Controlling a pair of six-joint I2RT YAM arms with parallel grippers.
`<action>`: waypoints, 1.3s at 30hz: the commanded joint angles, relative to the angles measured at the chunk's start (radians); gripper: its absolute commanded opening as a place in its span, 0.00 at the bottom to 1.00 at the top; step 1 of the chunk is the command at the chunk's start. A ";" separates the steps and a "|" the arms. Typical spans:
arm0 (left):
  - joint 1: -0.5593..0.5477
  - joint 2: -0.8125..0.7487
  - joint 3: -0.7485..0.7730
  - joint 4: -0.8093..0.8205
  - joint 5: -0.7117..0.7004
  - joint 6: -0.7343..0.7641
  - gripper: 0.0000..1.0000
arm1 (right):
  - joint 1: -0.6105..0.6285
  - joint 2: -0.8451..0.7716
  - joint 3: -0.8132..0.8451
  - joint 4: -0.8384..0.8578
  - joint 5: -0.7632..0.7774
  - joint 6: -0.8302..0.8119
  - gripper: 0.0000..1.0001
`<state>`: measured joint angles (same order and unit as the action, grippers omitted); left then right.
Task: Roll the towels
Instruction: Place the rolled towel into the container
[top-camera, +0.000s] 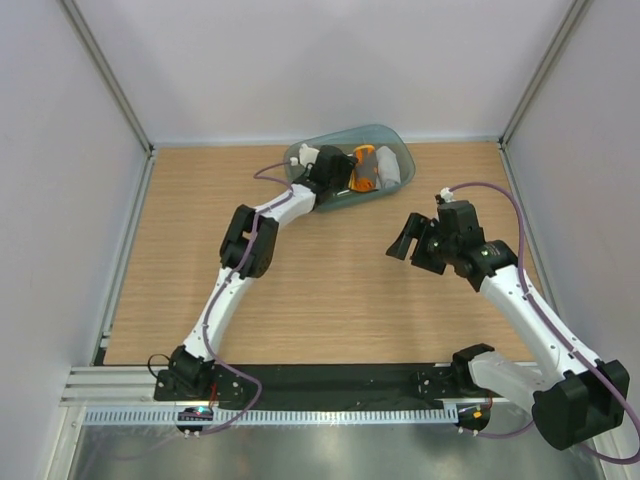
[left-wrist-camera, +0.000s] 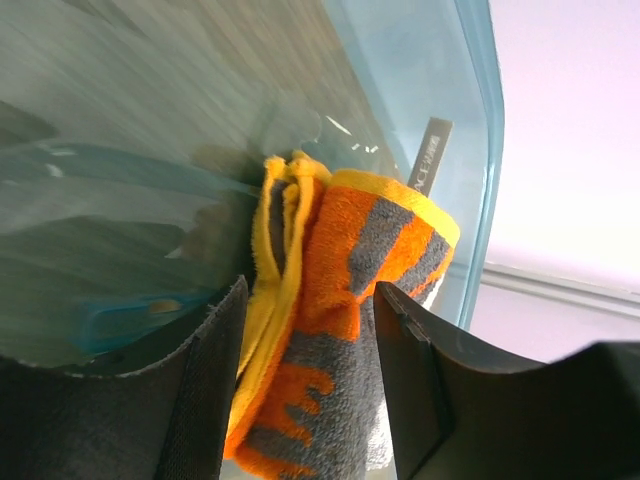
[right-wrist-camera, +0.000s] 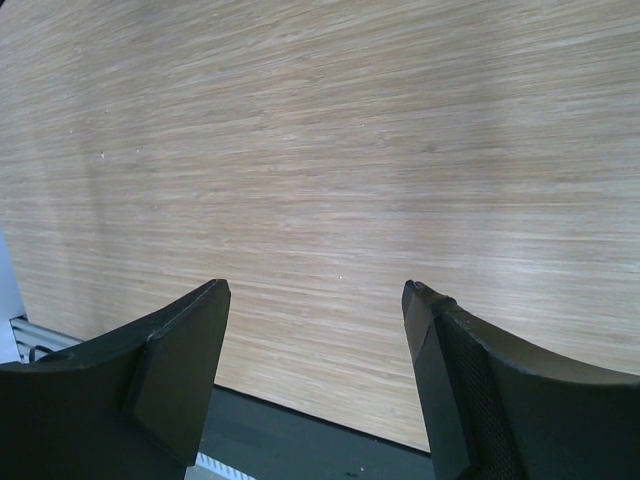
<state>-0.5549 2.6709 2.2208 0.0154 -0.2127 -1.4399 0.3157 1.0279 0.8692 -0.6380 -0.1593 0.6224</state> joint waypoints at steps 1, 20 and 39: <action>0.018 -0.080 -0.084 -0.071 0.012 0.013 0.56 | -0.003 -0.002 0.028 -0.009 0.033 -0.027 0.77; 0.049 -0.803 -0.562 -0.098 0.012 0.576 0.61 | -0.003 0.018 0.158 -0.023 0.061 -0.096 0.78; 0.046 -2.034 -2.061 0.685 -0.715 1.291 0.62 | 0.034 -0.012 0.112 0.126 -0.068 -0.087 0.80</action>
<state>-0.5056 0.7124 0.2977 0.2764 -0.8009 -0.3206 0.3286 1.0466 0.9699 -0.5392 -0.1951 0.5468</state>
